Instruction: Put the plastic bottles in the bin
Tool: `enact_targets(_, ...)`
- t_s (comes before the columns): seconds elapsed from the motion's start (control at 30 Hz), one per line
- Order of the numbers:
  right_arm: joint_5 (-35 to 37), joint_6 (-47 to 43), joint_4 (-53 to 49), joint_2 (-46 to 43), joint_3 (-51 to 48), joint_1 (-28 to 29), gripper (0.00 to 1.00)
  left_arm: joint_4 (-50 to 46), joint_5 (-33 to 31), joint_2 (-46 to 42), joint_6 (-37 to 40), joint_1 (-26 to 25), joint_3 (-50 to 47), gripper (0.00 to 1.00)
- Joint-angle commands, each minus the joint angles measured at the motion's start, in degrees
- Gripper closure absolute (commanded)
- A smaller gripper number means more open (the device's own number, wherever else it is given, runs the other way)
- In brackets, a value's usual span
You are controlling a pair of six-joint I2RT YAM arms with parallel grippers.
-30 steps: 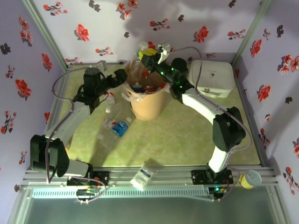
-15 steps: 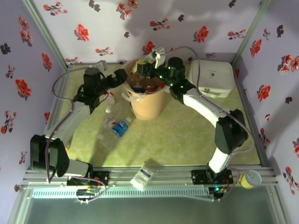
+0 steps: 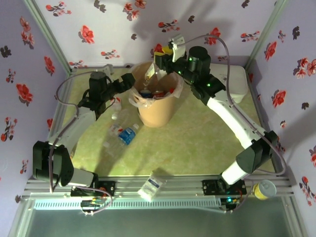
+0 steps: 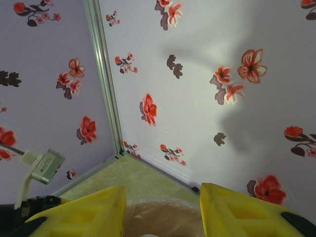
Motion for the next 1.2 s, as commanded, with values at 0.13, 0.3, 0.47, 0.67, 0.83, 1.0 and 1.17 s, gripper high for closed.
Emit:
enact_targets(0.13, 1.8, -0.7, -14.3, -0.4, 5.8, 0.4, 0.92, 1.5, 1.0, 0.0, 0.1, 0.5, 0.3, 0.03)
enact_targets(0.3, 0.1, -0.6, -8.3, 0.5, -1.5, 1.4, 0.92, 2.7, 1.3, 0.8, -0.8, 0.4, 0.2, 0.03)
enact_targets(0.47, 1.2, -2.7, -7.6, 5.2, -1.6, 3.4, 0.93, 2.9, 1.5, 1.3, -0.9, 0.3, 0.1, 0.03)
enact_targets(0.67, 3.1, -4.2, -8.5, 10.0, -1.7, 4.8, 0.94, 3.5, 1.4, 1.7, -1.2, 0.2, 0.1, 0.03)
enact_targets(0.83, 3.3, -3.6, -8.8, 12.2, -3.1, 5.5, 0.92, 3.4, 1.5, 2.1, -1.1, 0.3, 0.3, 0.03)
enact_targets(1.0, 5.0, -4.5, -10.2, 10.5, -1.0, 5.5, 0.49, 3.2, 1.6, 2.3, -0.9, 0.3, 0.7, 0.03)
enact_targets(1.17, 6.1, -7.3, -15.4, 7.9, 5.4, 5.3, 0.27, 2.7, 1.6, 2.4, -0.4, 0.2, 1.3, 0.03)
